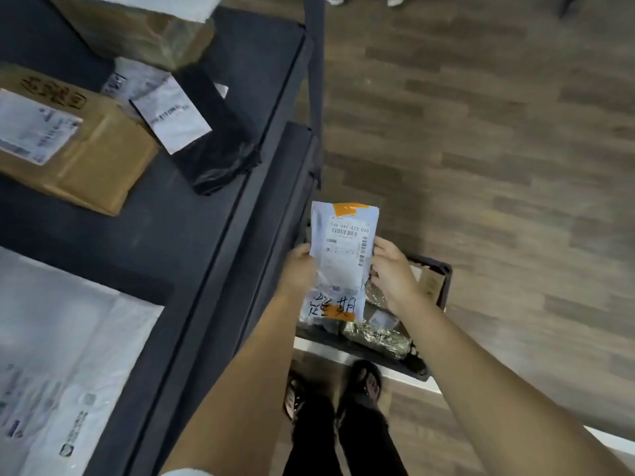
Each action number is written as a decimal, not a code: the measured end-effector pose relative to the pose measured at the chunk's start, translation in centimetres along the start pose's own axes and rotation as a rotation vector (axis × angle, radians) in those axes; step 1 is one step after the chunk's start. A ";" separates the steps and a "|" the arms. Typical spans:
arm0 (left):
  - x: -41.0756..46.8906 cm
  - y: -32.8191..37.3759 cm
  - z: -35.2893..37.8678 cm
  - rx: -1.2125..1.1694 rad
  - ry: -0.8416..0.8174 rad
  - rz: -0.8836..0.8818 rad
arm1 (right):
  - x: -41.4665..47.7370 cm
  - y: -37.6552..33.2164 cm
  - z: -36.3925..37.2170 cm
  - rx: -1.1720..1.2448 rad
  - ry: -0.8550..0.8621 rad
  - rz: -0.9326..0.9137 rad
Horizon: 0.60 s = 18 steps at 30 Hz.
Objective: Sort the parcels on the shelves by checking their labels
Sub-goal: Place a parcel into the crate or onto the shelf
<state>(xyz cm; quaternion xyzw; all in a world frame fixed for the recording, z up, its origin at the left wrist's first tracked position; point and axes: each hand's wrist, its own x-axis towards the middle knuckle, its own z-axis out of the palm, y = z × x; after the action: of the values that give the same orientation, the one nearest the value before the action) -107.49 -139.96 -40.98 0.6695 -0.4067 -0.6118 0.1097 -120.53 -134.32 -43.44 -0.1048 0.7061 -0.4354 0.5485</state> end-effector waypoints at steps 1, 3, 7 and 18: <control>1.5 -0.7 0.3 0.051 0.011 -0.027 | 1.2 1.1 0.0 0.005 -0.008 0.028; 4.3 -2.6 0.9 0.135 0.024 -0.046 | 3.5 3.7 0.1 0.014 -0.003 0.091; 9.5 -7.7 2.7 0.216 -0.019 -0.084 | 7.7 9.4 0.8 0.009 -0.006 0.131; 23.8 -20.3 6.3 0.154 -0.063 -0.204 | 20.2 24.1 2.9 -0.039 -0.065 0.166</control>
<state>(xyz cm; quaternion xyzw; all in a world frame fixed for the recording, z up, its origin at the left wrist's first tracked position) -106.83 -140.82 -72.87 0.6943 -0.3856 -0.6074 -0.0176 -117.68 -134.00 -74.86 -0.0704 0.7024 -0.3710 0.6033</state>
